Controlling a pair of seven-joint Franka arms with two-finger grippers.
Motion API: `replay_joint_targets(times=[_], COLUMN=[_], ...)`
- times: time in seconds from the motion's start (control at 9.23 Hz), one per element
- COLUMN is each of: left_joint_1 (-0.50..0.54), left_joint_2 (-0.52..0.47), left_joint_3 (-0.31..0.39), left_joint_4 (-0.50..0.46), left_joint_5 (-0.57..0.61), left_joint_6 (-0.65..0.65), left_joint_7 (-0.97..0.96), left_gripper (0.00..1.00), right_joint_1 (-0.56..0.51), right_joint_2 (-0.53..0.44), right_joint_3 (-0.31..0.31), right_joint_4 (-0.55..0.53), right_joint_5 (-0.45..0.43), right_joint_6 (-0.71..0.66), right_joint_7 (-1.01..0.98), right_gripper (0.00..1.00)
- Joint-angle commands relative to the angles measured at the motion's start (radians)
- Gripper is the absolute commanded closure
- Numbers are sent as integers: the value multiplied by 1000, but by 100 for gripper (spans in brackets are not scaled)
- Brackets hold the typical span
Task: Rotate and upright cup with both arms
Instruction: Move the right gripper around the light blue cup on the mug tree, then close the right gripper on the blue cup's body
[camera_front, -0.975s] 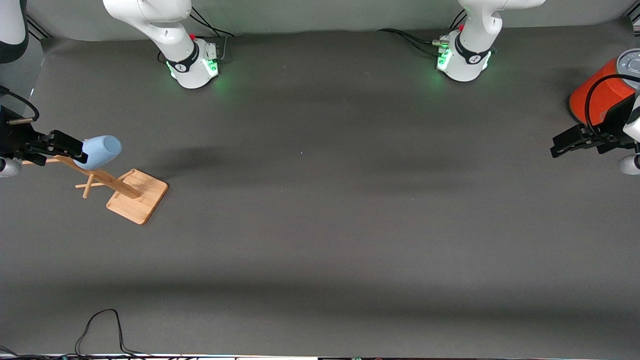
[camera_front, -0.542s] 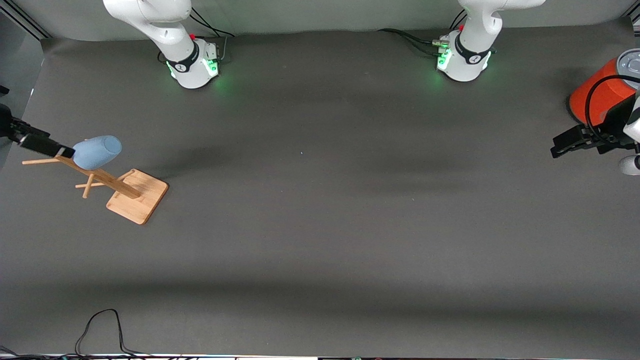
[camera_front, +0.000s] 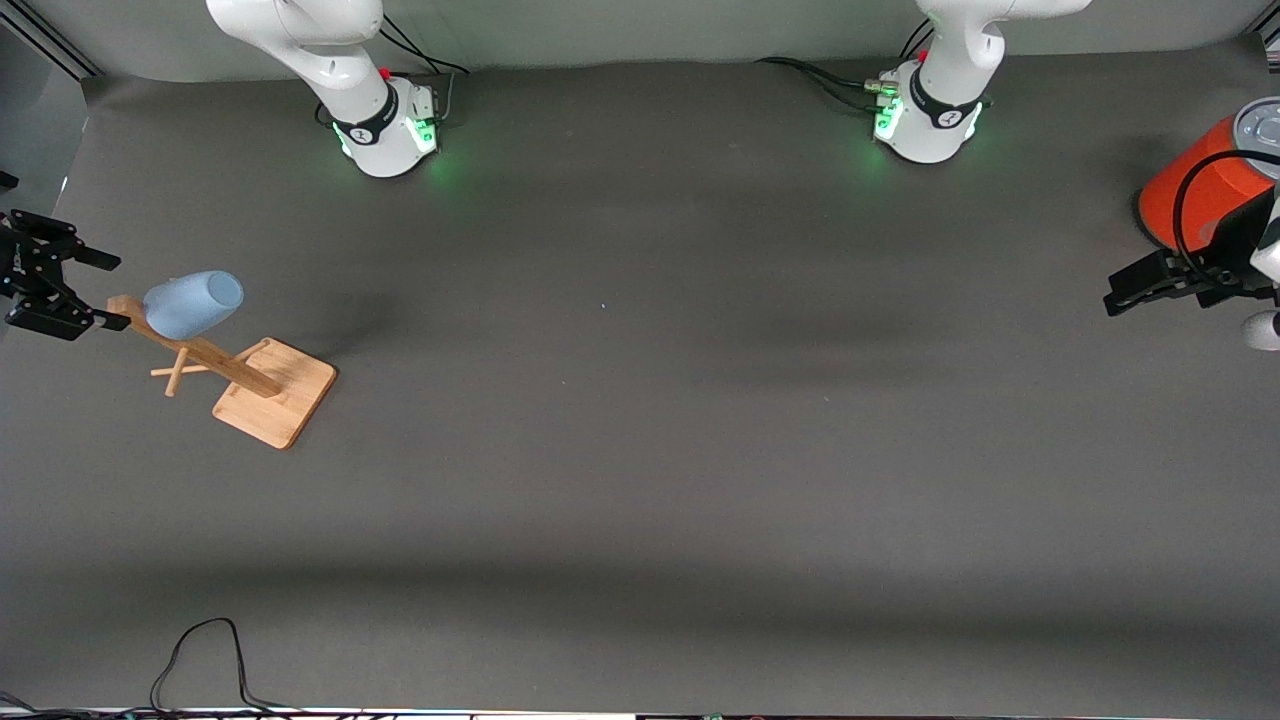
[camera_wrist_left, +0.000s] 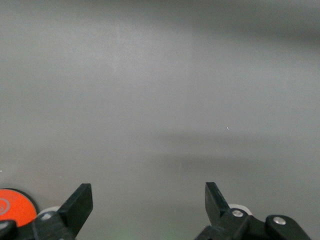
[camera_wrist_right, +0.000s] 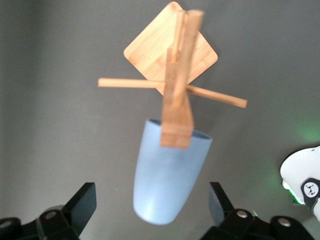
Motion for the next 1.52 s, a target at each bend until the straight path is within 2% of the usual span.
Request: replay_joint_targets(times=[0.0,0.65,1.3,1.41], left_joint_1=[0,-6,-5,-5], left_joint_2=[-12,-11,-2,4], left_joint_3=[-1,-2,-2,-2], left_joint_4=[-1,0,-4,-6], left_joint_5=[1,-1,-2,-4], left_joint_6=[-26,-31,-20,-20], left_joint_7=[1,-1,-1,-1], left_gripper=[0,0,0,0], right_joint_1=[7,18,60,61], right_joint_2=[-77,-79,-57,-57], right_joint_3=[-11,-8,-5,-5], right_joint_4=[-136,-245,-272,-273], right_joint_5=[35,78,107,107], right_joint_6=[83,157,237,237], right_joint_7=[78,131,129,125], right_gripper=[0,0,0,6])
